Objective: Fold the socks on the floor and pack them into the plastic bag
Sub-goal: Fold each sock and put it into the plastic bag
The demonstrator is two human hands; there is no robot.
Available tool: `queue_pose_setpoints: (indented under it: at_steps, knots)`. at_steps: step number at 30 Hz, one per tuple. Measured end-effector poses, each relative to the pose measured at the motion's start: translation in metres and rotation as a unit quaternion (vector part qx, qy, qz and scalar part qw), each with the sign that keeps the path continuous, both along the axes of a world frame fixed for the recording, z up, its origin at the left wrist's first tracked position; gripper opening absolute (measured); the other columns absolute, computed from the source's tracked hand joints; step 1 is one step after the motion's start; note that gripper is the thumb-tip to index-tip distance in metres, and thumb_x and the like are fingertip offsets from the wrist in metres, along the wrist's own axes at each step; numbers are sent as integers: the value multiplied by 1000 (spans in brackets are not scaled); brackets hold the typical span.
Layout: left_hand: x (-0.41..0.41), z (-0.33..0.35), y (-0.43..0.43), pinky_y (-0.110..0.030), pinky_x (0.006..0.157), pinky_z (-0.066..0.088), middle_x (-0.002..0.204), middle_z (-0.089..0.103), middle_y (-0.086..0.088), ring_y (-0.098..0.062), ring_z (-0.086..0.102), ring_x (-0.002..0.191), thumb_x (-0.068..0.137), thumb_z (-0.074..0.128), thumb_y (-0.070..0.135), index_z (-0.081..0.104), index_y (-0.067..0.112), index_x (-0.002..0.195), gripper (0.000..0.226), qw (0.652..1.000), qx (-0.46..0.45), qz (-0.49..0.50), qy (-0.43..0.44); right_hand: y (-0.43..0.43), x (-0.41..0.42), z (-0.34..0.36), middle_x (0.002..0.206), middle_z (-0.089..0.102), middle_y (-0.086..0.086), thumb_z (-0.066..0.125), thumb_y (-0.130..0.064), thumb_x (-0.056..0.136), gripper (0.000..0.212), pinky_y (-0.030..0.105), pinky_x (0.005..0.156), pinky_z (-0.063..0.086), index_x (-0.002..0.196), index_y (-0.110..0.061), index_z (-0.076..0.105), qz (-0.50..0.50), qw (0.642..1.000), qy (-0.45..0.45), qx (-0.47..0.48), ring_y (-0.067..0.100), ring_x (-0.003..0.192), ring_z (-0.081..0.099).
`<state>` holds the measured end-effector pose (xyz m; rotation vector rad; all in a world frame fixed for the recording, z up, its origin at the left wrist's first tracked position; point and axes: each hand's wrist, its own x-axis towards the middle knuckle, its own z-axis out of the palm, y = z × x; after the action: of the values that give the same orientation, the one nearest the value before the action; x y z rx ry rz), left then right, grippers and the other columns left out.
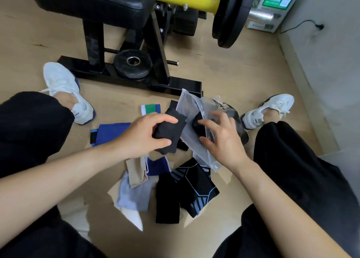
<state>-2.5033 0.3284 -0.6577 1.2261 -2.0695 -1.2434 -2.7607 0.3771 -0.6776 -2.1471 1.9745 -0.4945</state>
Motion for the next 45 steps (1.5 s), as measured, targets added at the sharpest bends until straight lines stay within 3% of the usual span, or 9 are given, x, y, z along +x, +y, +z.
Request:
queue_pose_setpoints:
  at_steps: [3,7,11,15,19,22,29,35,45]
  knots:
    - [0,-3,-3,-8,61,37,82,55,28,18,53,69,80,82,11,63,35,121,51,1000,-2,17,-9,-4,0,-5,130,46,3,69,-13,88,47,45,86,53,133,-20,59,-13,1000,-2,28,28,110,53]
    - [-8,-12,-8,-16,76,41,106,60,29,10,57,91,79,82,17,63,38,125,54,1000,-3,10,-13,-11,-7,-1,120,56,-4,57,1,86,47,42,81,54,129,-17,62,-44,998,-51,-10,21,87,63]
    - [-25,-14,-21,-7,72,37,108,56,21,17,49,89,82,79,19,61,40,127,53,999,-10,-19,-29,-11,-16,7,108,60,-7,73,-18,84,32,36,78,54,115,-19,66,-80,993,-77,-29,14,77,61]
    - [-55,-24,-37,-25,86,41,118,54,13,-4,50,104,84,77,22,58,36,133,54,998,-22,-30,-42,-15,-24,9,106,62,-8,67,-3,83,32,37,77,56,112,-17,68,-98,990,-77,-71,9,74,60]
    - [-101,-44,-46,-20,83,33,121,54,8,-7,45,100,86,76,21,56,30,139,58,998,-22,-39,-32,-16,-30,13,117,62,-7,61,7,82,54,21,80,51,131,-15,63,-82,991,-81,-61,6,77,57]
    - [-133,-69,-51,-23,92,36,133,53,-1,-18,50,121,86,76,19,52,26,143,62,998,-2,-44,-35,-17,-33,15,121,61,-4,60,7,83,58,14,80,49,137,-13,59,-71,992,-83,-65,2,80,58]
    - [-186,-118,-77,-43,96,49,150,35,-4,-31,46,132,97,61,30,29,31,157,68,953,-74,-158,-247,-13,-36,17,124,62,-2,61,9,83,58,1,75,42,137,-11,58,-77,989,-110,-59,-9,82,56]
    - [-195,-157,-83,-51,114,31,169,-7,6,-35,20,150,102,28,64,15,36,160,66,898,-36,-257,-356,-13,-43,20,121,63,-2,61,9,82,60,5,74,46,138,-15,58,-96,985,-134,-51,4,82,59]
    - [-213,-173,-87,-58,122,7,169,-11,6,-35,-9,154,96,15,75,8,46,158,69,911,107,-232,-325,-10,-39,22,120,62,-3,61,9,85,63,10,74,49,141,-17,54,-72,984,-161,-24,3,83,57]
